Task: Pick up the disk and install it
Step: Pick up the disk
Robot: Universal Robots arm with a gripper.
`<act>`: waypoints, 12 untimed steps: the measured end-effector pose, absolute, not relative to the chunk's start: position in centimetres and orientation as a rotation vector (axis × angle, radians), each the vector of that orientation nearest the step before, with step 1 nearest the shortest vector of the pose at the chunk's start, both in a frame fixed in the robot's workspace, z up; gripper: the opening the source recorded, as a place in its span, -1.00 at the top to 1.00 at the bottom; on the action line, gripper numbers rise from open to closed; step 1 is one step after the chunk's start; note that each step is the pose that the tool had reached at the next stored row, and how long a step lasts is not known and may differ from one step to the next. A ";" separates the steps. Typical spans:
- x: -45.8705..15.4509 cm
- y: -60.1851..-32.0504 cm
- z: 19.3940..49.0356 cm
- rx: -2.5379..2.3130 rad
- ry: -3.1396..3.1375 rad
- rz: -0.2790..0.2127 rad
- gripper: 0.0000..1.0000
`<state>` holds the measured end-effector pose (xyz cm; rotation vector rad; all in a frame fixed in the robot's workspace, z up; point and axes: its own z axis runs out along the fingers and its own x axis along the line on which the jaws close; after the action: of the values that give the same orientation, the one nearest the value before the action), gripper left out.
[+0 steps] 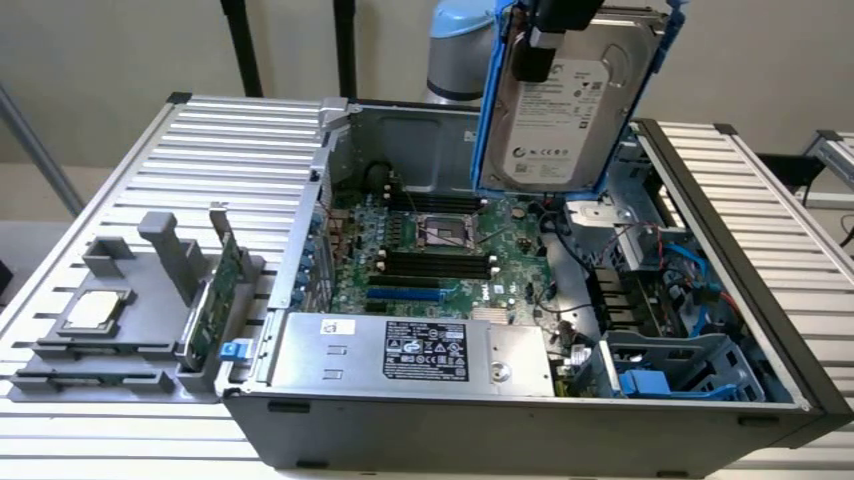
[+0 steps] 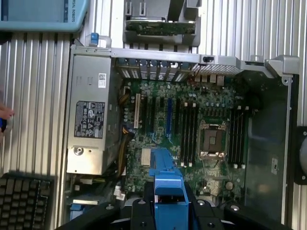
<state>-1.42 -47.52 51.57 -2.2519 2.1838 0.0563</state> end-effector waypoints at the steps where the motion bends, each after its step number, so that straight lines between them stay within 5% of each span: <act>1: -1.1 -47.8 51.6 -2.252 2.184 0.056 0.35; 12: 1.1 -51.6 51.3 -2.252 2.184 0.057 0.35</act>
<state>1.14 -51.62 51.29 -2.2523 2.1840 0.0567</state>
